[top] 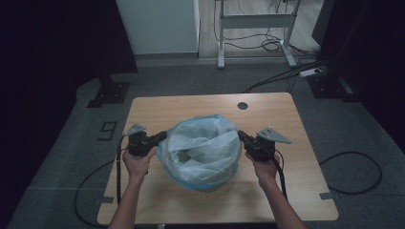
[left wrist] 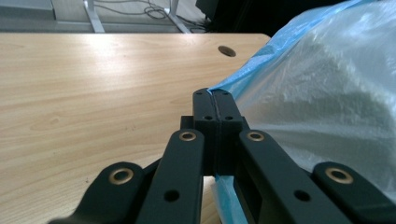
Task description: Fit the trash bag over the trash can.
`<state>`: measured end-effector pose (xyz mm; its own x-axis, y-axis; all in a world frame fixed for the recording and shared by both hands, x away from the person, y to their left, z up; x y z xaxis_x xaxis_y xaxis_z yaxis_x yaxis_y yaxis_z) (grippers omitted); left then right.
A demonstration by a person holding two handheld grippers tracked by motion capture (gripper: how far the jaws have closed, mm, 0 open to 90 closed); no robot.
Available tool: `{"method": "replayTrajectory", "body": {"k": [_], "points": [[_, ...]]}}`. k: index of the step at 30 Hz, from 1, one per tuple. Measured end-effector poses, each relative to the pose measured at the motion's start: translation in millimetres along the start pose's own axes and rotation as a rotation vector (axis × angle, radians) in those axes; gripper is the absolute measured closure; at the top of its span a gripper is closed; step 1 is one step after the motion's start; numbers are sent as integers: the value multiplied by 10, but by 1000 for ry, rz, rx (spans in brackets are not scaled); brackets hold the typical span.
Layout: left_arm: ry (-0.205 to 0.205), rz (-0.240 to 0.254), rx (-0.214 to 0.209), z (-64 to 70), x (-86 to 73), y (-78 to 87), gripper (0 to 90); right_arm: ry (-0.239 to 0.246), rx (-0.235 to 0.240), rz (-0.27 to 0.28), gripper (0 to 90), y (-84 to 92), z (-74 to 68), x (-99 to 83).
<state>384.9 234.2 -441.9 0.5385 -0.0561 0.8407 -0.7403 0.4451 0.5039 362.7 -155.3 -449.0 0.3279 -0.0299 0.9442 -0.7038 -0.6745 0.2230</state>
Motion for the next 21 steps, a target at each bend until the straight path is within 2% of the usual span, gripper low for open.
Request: {"method": "replayTrajectory", "body": {"k": [7, 14, 21], "points": [[7, -35, -19, 2, -16, -99, 894, -21, 14, -30, 891, -95, 56, -56], [20, -80, -27, 5, -38, -188, 894, -19, 3, -49, 891, -146, 77, -60], [18, -112, -17, 17, -64, -250, 895, -19, -13, -69, 892, -194, 91, -79]]}}
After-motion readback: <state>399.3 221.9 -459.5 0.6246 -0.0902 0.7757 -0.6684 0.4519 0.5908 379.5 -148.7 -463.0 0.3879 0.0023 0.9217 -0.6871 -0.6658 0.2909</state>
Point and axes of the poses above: each handheld gripper's, and its own axes: y roughly backward along the jaws, x roughly out of its top, z roughly to its right, the point moved 1 cm from there along -y, roughly forward along the jaws, and after that the axes turned 10 degrees about x, right-handed, at the moved point
